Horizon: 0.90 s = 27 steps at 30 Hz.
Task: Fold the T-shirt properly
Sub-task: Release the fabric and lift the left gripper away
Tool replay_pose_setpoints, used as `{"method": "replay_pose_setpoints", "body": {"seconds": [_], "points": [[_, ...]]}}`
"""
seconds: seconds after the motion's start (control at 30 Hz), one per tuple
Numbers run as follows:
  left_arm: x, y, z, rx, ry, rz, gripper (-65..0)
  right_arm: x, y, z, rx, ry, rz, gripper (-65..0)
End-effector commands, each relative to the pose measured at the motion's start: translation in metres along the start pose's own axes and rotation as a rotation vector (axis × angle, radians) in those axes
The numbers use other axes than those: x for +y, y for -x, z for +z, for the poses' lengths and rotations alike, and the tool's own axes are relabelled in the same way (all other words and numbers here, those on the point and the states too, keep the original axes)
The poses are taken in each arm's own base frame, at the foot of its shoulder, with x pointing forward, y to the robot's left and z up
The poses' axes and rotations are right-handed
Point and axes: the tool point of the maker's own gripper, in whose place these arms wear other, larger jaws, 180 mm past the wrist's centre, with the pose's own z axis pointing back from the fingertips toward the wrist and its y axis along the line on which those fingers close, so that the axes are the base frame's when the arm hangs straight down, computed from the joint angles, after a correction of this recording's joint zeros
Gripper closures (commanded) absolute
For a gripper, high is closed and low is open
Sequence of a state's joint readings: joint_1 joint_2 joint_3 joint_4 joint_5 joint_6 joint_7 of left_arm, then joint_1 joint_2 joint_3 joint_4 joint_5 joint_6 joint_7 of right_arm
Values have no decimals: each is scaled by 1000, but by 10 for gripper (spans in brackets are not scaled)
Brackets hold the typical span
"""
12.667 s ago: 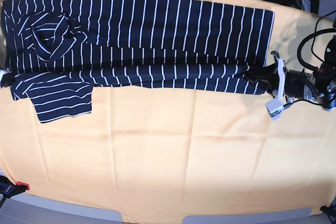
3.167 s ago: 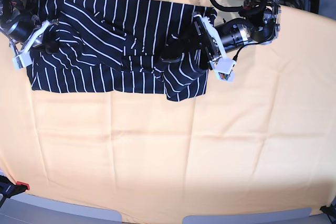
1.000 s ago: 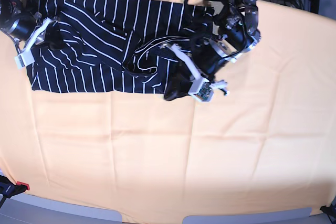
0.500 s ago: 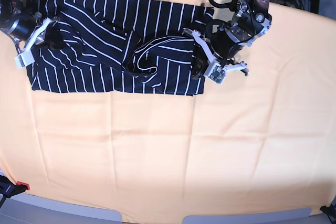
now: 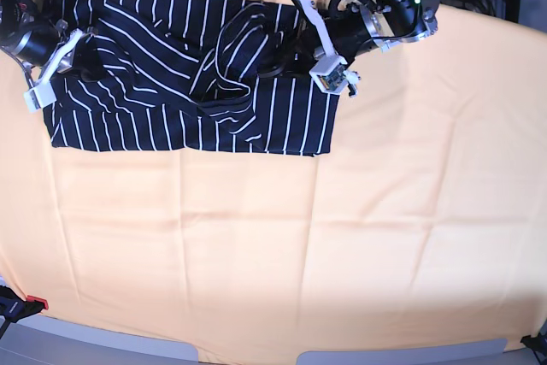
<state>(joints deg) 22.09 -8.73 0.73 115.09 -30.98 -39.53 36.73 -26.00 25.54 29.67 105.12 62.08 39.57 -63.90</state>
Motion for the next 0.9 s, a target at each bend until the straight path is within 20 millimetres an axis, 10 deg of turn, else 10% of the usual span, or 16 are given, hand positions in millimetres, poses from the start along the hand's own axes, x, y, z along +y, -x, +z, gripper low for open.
{"method": "replay_pose_setpoints", "body": {"seconds": [0.0,0.33,0.5,0.87], "points": [[-8,-16,1,-68,36,12,0,1,-12,5,-33,-5,30,-47],[2,-54,24,-154,-32,-74,0,1,-12,5,-32,-5,30,-47],[36,-28,26,-38,-185,-15,0,1,-12,5,-33,-5,30,-47],[-50,40,-6,243,144,-131,0,4,-12,5,-36,-22,22,-47]]}}
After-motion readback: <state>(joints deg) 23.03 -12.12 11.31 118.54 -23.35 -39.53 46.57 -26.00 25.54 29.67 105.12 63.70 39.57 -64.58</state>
